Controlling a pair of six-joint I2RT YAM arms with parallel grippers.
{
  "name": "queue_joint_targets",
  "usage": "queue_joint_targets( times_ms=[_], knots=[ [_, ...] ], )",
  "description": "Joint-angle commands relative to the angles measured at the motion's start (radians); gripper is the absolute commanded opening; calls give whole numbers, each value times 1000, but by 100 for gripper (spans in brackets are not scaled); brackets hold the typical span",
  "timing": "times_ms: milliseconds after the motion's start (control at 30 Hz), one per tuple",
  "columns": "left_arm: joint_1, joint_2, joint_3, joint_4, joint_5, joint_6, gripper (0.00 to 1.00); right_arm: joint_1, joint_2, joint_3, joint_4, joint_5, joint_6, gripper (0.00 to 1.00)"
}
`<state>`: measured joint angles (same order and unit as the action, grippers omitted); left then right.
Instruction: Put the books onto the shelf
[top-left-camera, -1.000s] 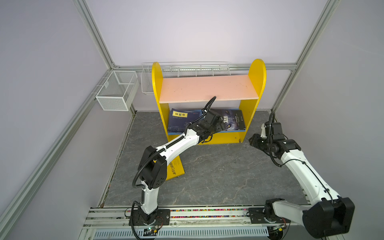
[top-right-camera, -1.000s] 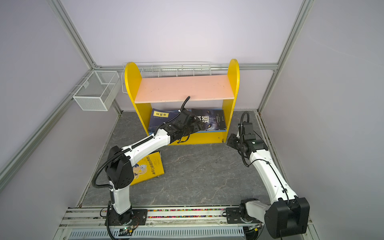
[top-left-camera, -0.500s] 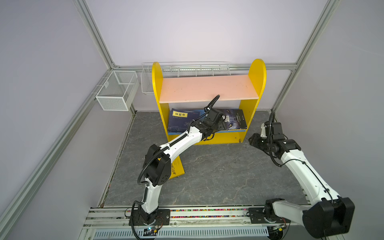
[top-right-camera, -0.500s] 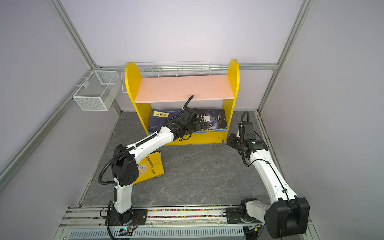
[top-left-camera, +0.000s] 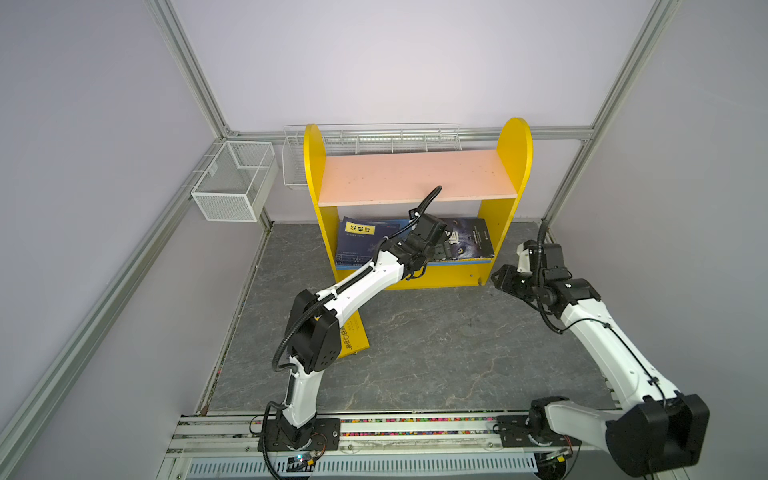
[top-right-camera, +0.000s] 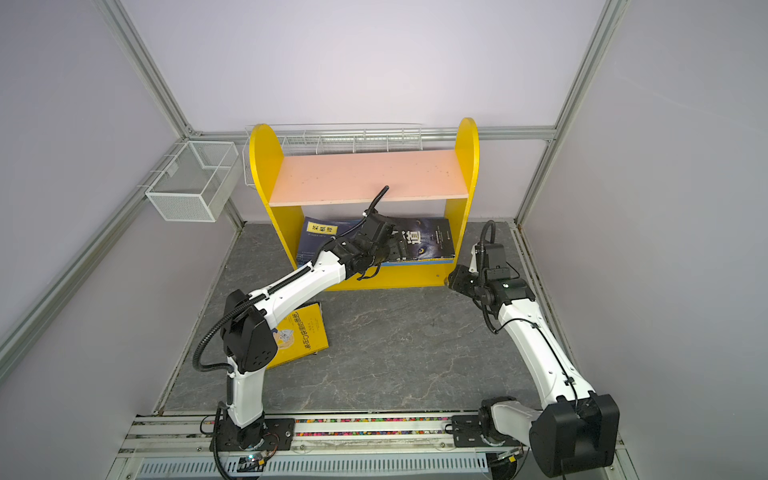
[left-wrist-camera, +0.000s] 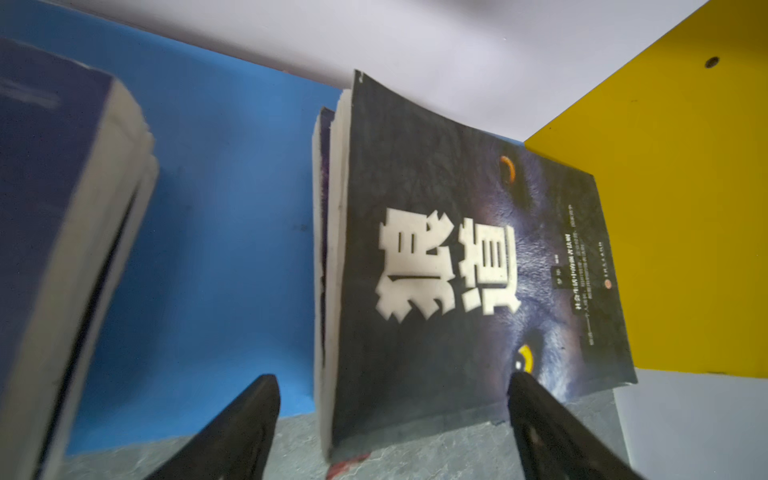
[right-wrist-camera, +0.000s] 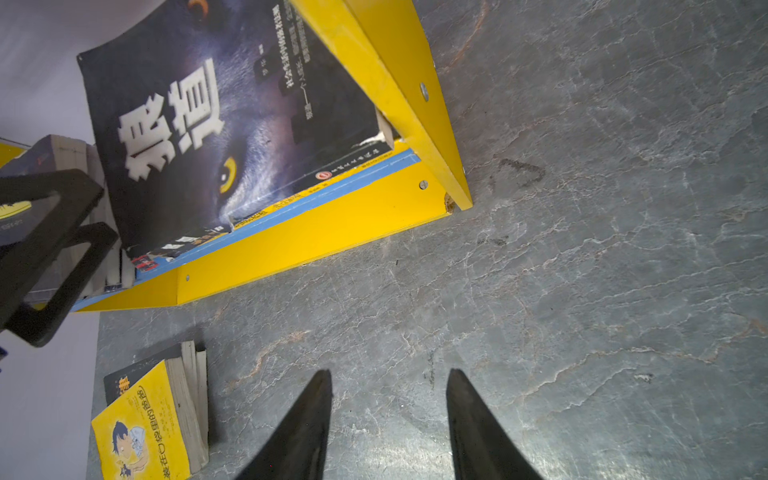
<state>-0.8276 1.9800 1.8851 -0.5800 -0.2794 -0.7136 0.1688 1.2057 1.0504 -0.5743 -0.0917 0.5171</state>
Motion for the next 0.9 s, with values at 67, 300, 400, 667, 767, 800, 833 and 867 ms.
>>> queue_joint_targets(
  times_ms=[67,300,400,667,767,800,833,867],
  knots=[
    [6,-249,-171,-105,-121,5,88,94,-4,-10,62,-44,-89,48],
    [54,-662,-695,-244,-218,-298,89,383,45,-7,142,-130,-254,50],
    [150,-831,-887,-357,-162,-411,89,537,149,58,108,-129,-358,51],
    [403,-1164,-1172,-477,-45,-379,89,767,546,329,-31,-193,-532,52],
    [472,-1184,-1215,-489,-7,-318,89,782,654,416,-52,-239,-555,52],
    [485,-1191,-1226,-486,-3,-312,89,784,681,436,-52,-257,-553,52],
    [493,-1196,-1238,-474,2,-309,89,783,710,458,-50,-273,-551,53],
    [499,-1197,-1247,-464,7,-309,89,783,738,480,-50,-278,-544,53]
  ],
)
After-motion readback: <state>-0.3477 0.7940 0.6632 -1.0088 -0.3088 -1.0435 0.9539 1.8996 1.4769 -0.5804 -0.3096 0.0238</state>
